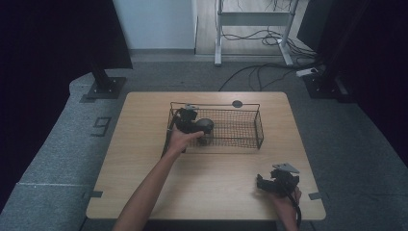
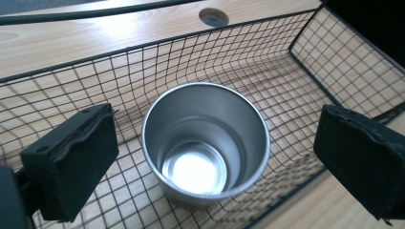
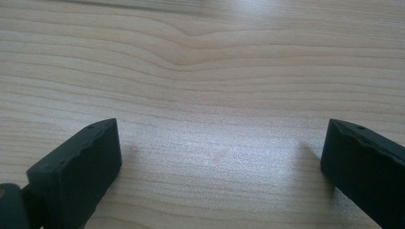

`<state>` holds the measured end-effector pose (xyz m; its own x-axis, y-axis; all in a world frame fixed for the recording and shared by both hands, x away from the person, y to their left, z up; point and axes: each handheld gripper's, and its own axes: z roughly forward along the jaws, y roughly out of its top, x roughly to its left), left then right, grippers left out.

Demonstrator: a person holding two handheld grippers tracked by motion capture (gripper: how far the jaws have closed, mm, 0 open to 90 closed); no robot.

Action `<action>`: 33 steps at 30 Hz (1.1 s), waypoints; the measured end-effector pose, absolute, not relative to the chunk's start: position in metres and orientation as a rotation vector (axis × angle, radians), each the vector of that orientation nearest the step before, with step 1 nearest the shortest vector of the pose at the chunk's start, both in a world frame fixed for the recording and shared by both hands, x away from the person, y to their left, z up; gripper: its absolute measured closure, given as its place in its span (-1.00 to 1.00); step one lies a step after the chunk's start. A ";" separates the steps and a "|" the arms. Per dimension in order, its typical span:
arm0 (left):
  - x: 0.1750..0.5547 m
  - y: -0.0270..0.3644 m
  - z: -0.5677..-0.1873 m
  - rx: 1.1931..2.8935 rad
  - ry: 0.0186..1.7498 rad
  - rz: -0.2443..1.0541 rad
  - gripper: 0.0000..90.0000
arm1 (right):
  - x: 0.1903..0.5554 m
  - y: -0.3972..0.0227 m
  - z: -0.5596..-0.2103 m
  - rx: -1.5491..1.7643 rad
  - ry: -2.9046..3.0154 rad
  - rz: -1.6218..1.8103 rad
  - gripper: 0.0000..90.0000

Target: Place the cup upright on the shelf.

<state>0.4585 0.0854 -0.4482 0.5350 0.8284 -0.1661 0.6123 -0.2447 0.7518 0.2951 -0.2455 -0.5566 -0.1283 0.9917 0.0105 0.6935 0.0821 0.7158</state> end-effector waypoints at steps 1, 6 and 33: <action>0.455 0.087 -0.447 1.959 1.163 0.336 -0.96 | 0.295 -0.246 -0.557 1.657 1.878 0.802 -1.00; 0.435 0.096 -0.448 1.953 1.125 0.342 -0.95 | 0.295 -0.246 -0.557 1.657 1.878 0.802 -1.00; 0.335 0.166 -0.490 1.922 1.099 0.313 -0.90 | 0.295 -0.245 -0.557 1.660 1.877 0.801 -1.00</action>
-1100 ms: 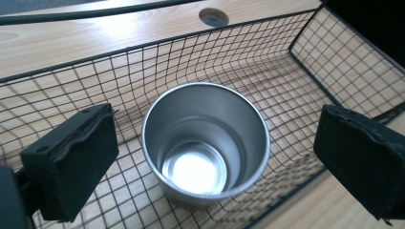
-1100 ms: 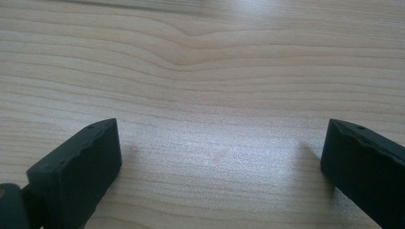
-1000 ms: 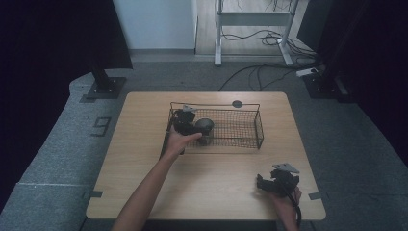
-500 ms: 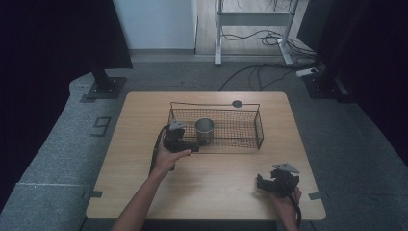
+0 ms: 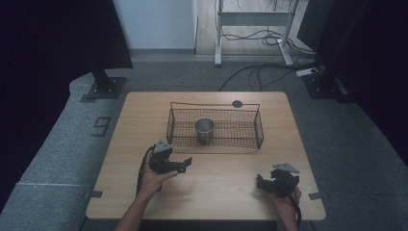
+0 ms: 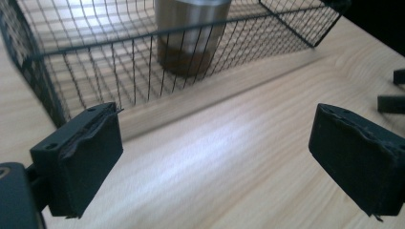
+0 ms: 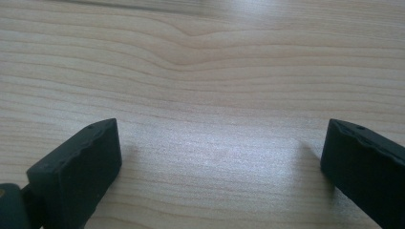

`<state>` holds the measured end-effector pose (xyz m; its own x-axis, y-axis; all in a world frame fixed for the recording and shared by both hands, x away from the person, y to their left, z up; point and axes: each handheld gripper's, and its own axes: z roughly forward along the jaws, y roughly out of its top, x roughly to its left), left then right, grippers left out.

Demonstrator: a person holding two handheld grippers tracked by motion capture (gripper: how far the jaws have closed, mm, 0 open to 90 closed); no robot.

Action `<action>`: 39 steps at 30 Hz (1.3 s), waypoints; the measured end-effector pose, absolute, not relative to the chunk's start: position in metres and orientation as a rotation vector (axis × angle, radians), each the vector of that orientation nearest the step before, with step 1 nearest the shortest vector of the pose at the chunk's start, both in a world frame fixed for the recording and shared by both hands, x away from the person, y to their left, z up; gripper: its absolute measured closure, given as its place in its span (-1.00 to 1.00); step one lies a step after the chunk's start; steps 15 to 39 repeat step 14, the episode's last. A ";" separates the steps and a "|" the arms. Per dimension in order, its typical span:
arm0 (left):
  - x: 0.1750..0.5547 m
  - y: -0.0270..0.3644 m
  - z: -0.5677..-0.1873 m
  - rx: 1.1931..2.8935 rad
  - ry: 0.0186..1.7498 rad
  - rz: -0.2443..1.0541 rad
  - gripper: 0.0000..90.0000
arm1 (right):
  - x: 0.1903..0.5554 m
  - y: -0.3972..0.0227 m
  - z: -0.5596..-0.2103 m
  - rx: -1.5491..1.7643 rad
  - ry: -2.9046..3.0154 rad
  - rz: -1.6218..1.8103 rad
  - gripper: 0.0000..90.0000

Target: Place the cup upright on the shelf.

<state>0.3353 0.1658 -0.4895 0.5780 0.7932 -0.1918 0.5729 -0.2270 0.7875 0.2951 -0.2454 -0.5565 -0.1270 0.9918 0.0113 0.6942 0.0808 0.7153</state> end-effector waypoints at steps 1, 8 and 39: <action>0.333 0.168 -0.491 1.922 1.102 0.312 -0.90 | 0.295 -0.245 -0.557 1.660 1.877 0.801 -1.00; 0.325 0.178 -0.500 1.923 1.122 0.310 -0.88 | 0.295 -0.245 -0.557 1.660 1.877 0.802 -1.00; 0.324 0.181 -0.504 1.928 1.131 0.299 -0.87 | 0.295 -0.245 -0.557 1.660 1.877 0.802 -1.00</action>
